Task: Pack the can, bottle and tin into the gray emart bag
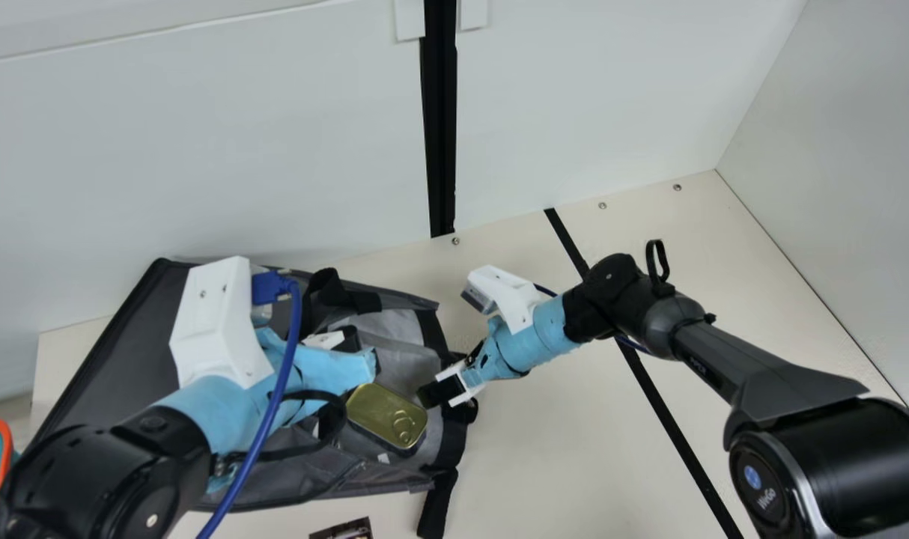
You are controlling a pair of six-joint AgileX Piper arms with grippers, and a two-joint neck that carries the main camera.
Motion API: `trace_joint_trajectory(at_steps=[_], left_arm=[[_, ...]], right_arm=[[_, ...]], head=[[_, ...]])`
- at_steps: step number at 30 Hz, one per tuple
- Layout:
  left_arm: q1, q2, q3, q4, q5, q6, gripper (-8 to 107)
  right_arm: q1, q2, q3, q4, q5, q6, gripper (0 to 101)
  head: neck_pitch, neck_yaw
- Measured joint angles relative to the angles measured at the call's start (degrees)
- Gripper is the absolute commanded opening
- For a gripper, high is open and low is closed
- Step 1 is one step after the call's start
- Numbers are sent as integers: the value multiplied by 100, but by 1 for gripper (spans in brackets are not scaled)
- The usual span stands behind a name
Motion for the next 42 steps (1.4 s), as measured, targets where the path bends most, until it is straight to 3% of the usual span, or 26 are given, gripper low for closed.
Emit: trace_joint_trajectory(at_steps=[6,20,42], left_arm=[[0,0,0,0,0,0,10],[0,0,0,0,0,0,10],[32,0,0,-59,0,75,10]], right_arm=[[119,251,-143,164,44,-79,91],[86,493,-301,435,332,-104,0],[-369,110,-117,1161,1184,476,0]], head=[[0,0],[0,0],[0,0]])
